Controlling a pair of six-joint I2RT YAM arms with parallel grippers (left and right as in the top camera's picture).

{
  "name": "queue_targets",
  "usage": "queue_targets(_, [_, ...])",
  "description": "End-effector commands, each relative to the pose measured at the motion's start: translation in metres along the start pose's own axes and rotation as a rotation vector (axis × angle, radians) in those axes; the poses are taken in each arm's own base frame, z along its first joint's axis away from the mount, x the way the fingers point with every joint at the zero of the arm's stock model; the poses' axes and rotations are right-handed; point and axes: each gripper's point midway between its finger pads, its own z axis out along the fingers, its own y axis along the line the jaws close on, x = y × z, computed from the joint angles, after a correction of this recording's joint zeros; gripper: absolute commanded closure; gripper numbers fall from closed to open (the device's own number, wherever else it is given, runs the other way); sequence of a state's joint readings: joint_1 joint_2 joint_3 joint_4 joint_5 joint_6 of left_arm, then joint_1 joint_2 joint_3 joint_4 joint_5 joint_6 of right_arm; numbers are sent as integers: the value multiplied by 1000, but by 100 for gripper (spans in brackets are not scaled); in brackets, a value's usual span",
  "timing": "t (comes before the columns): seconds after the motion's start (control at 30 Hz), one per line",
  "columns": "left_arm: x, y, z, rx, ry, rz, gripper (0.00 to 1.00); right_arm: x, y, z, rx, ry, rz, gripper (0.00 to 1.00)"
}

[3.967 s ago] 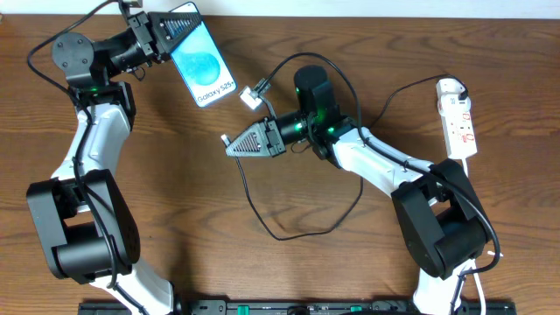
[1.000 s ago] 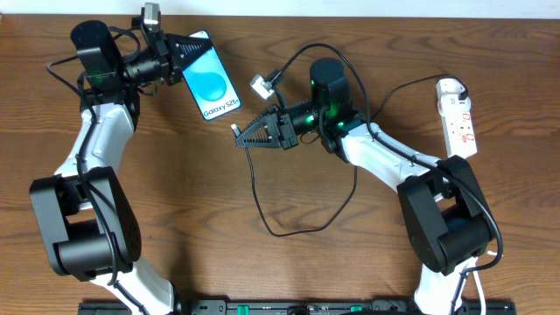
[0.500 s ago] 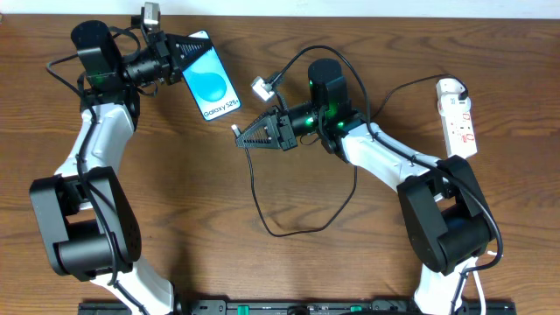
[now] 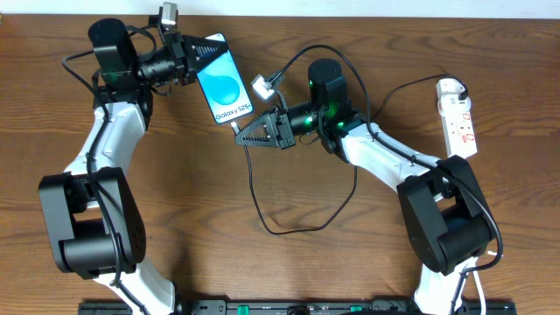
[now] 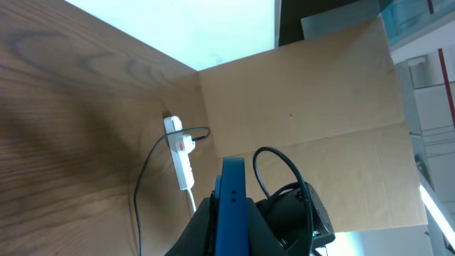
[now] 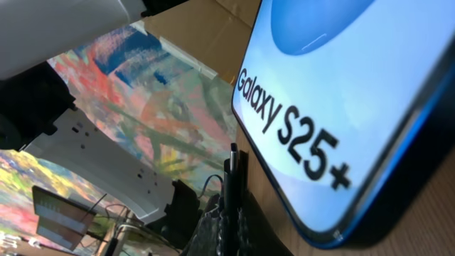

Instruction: Plug charger to phone and switch on socket

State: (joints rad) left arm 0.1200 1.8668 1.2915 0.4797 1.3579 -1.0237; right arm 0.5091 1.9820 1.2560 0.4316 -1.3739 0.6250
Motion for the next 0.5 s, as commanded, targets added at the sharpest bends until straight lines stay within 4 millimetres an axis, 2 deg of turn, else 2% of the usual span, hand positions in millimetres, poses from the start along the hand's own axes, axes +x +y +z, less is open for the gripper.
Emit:
queue_targets(0.0, [1, -1, -1, 9, 13, 3, 93, -1, 0, 1, 4, -4, 21, 99])
queue_targets(0.47, [-8, 1, -14, 3, -21, 1, 93, -1, 1, 1, -1, 0, 82, 99])
